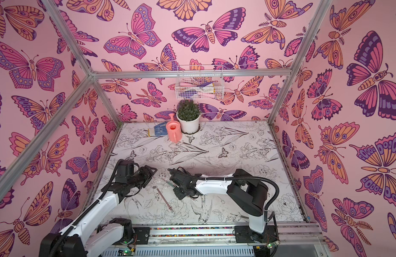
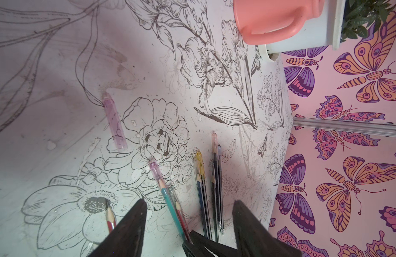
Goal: Remove the protective cover of the pencils
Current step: Move the pencil to the center of the board, then pick up the pencil from the center of the board.
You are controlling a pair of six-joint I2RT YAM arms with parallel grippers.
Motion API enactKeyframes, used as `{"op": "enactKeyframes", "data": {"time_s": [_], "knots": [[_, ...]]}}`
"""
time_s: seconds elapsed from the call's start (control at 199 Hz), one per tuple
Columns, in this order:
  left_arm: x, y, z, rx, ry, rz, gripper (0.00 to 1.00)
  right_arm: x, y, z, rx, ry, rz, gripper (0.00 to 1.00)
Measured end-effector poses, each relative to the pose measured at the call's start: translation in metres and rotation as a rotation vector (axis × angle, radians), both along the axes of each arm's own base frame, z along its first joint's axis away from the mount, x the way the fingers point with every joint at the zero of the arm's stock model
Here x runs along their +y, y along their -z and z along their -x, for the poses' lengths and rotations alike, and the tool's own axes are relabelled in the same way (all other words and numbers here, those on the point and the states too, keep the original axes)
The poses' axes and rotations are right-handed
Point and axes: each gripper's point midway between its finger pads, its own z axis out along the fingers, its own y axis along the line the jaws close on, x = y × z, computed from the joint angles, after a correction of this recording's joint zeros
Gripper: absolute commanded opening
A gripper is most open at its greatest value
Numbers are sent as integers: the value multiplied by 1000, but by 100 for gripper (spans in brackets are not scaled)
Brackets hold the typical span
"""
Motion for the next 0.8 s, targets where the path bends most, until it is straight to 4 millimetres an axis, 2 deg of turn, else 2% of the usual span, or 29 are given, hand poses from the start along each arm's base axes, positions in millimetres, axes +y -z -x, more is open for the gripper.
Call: {"op": "enactKeyframes", "data": {"time_s": [0.471,0.657,0.802], "knots": [[0,2,2,8,-2,6,64,12,3,22,12,-35,-1,20],[-1,2,1,5,-4,9,64,22,5,35,18,-60,-4,20],[-1,1,0,4,-5,11,64,28,7,37,21,-63,-5,21]]}}
